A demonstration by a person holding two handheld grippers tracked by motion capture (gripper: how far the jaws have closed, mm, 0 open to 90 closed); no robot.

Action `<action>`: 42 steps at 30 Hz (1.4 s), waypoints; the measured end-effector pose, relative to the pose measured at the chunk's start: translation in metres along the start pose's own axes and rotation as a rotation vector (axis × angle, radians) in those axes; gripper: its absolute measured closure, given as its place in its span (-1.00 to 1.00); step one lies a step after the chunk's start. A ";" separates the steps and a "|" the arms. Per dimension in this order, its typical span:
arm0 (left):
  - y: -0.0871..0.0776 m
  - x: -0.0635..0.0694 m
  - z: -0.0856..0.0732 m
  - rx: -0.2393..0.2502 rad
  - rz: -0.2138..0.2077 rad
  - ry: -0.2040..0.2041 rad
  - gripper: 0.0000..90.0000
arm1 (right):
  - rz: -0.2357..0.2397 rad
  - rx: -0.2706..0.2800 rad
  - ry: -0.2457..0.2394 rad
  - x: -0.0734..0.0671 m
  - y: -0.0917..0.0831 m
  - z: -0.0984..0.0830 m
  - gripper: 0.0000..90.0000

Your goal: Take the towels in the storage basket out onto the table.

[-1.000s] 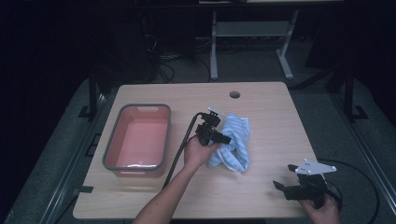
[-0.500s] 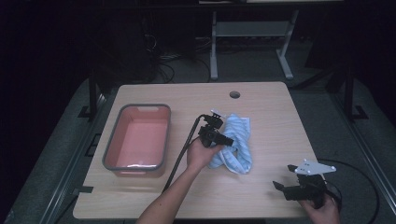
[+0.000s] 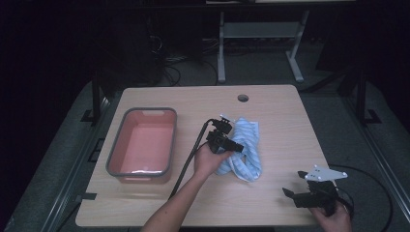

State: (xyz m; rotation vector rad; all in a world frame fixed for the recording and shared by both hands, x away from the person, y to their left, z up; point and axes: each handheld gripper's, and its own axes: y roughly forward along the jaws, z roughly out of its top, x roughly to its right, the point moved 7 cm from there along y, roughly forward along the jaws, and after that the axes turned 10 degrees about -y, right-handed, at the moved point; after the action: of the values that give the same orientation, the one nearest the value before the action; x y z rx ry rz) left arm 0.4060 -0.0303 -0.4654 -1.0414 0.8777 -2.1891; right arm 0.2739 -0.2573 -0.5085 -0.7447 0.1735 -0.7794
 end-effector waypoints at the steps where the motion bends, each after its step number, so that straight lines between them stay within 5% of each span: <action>1: -0.001 0.000 0.000 0.004 0.003 0.004 0.21 | 0.000 0.000 0.001 0.000 0.000 0.000 -0.68; 18: -0.021 0.007 0.000 0.037 -0.012 0.009 -0.13 | -0.004 0.003 0.002 0.001 -0.001 0.000 -0.68; 42: -0.048 0.002 -0.015 0.068 -0.036 0.016 -0.22 | -0.015 -0.004 0.006 0.003 0.000 -0.001 -0.68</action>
State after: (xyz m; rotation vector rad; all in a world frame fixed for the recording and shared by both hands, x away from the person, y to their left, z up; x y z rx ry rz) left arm 0.3832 0.0035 -0.4356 -1.0160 0.7918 -2.2438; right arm 0.2754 -0.2603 -0.5087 -0.7485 0.1755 -0.7957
